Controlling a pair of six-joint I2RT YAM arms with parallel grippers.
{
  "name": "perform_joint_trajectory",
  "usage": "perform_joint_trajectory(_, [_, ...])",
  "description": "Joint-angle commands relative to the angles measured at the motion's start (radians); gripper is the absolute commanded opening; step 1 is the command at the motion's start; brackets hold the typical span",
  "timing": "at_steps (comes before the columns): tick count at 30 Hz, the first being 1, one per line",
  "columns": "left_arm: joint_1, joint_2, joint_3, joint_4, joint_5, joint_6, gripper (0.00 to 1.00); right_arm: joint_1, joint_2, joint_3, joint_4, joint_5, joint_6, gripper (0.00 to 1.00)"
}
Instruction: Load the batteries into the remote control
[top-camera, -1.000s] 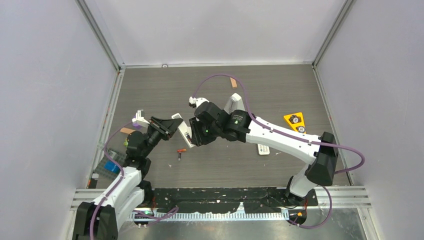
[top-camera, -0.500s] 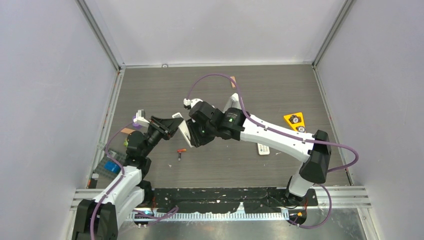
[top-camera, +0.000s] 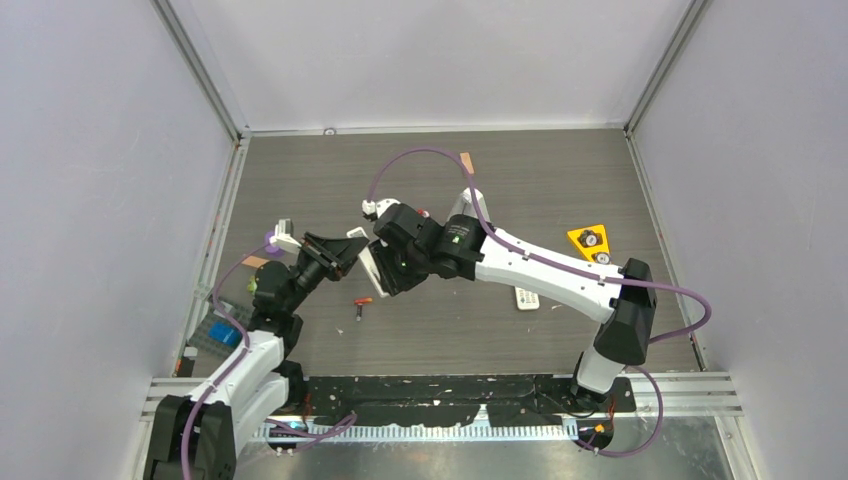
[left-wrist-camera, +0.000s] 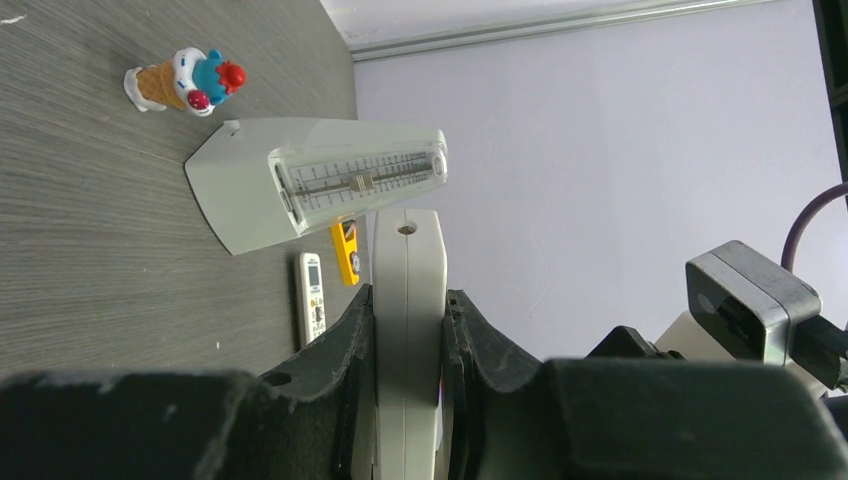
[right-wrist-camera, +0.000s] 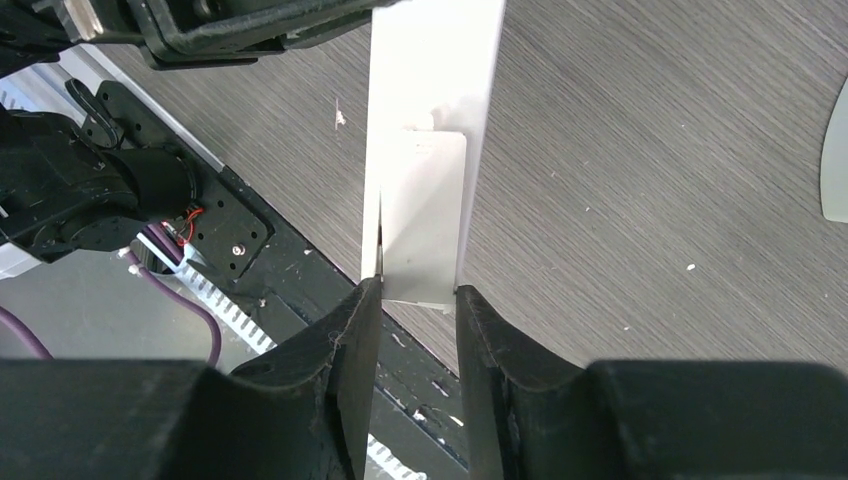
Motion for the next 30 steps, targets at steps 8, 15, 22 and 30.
perform_joint_trajectory(8, [0.002, 0.032, 0.014, 0.153, 0.009, -0.034, 0.00, 0.019, 0.019, 0.059, -0.038, -0.004, -0.020, 0.38])
perform_joint_trajectory(15, [0.002, 0.030, 0.006, 0.159, 0.004, -0.036, 0.00, 0.020, 0.023, 0.065, -0.054, 0.019, -0.002, 0.48])
perform_joint_trajectory(22, [0.002, 0.029, 0.001, 0.152, -0.002, -0.047, 0.00, 0.019, 0.007, 0.066, -0.052, 0.042, 0.029, 0.57])
perform_joint_trajectory(30, [0.002, 0.034, -0.015, 0.126, -0.013, -0.077, 0.00, 0.001, -0.016, 0.050, -0.028, 0.038, 0.097, 0.56])
